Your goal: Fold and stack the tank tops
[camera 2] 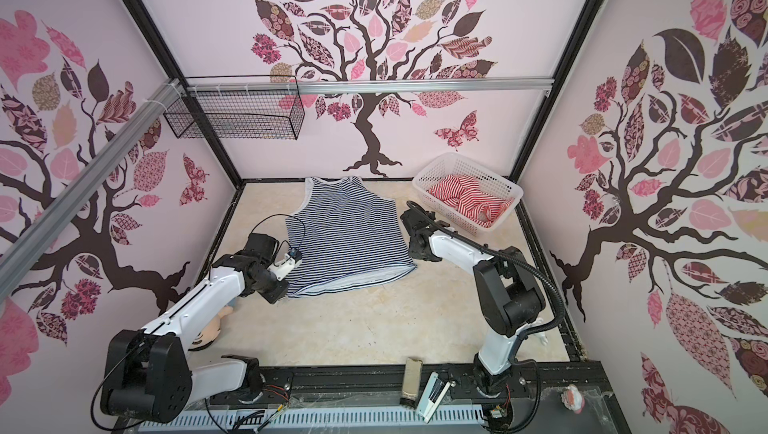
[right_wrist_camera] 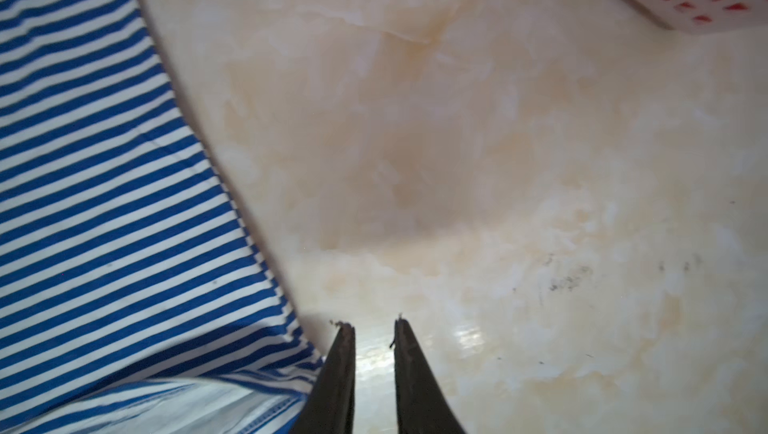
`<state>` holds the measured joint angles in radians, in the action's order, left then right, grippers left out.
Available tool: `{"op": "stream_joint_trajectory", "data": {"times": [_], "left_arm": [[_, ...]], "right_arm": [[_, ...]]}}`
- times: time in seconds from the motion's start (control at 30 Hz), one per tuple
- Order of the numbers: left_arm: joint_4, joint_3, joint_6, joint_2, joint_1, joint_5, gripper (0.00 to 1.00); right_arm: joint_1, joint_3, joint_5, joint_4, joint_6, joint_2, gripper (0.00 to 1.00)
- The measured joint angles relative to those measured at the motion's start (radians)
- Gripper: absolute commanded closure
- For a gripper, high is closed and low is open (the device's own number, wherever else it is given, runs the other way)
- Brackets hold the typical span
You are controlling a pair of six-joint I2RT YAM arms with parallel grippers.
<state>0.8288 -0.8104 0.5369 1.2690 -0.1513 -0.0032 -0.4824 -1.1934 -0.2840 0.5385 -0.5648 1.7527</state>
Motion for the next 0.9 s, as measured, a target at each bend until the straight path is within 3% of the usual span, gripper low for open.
{"op": "stream_joint_trajectory", "data": {"times": [0.37,0.9], "left_arm": [[-0.049,-0.092,-0.087,0.229,-0.077,0.056,0.6],[-0.036,-0.093,-0.126,0.278,-0.078,0.172,0.6]], "right_arm": [[-0.028,-0.083,0.175,-0.05,-0.001,0.104,0.76],[-0.052,-0.043,0.294,-0.108,0.001,0.108,0.71]]}}
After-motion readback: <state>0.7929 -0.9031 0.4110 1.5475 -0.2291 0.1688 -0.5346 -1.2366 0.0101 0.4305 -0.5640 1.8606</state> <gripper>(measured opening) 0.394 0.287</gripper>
